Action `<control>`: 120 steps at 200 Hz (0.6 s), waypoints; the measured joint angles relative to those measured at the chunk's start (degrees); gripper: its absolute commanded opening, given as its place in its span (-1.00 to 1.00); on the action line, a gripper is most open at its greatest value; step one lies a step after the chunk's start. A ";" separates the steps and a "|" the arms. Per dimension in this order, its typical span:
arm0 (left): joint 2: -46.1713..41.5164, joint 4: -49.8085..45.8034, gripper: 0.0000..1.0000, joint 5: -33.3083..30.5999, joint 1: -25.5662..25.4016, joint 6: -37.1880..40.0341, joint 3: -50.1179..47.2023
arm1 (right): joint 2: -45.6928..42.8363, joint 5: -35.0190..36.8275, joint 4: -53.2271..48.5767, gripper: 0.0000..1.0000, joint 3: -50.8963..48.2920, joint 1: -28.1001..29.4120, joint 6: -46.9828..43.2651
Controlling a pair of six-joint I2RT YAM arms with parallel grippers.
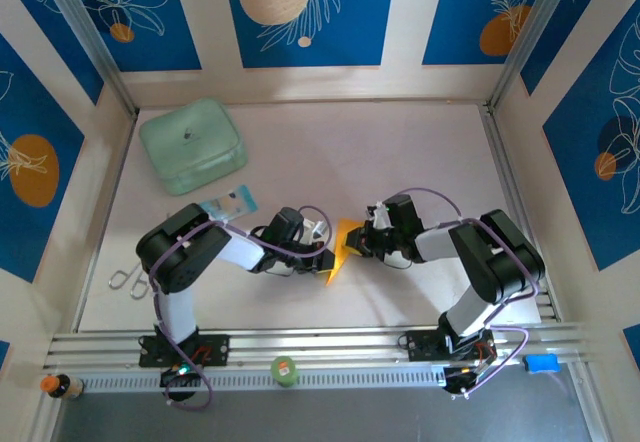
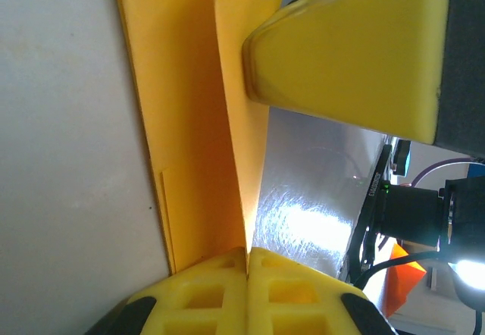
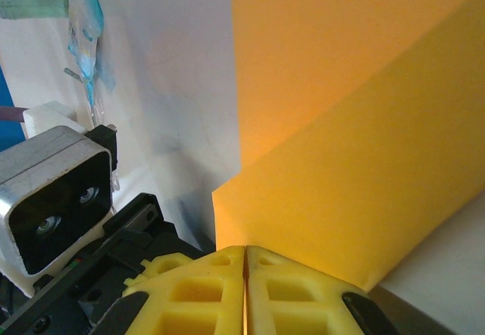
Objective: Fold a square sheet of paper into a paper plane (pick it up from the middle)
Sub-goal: Fold the wing for the fifth time at the center of the table.
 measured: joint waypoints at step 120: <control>-0.07 3.76 -1.00 -0.87 0.24 -3.21 -1.88 | 0.59 -0.20 -0.24 -0.79 1.31 -0.11 -0.17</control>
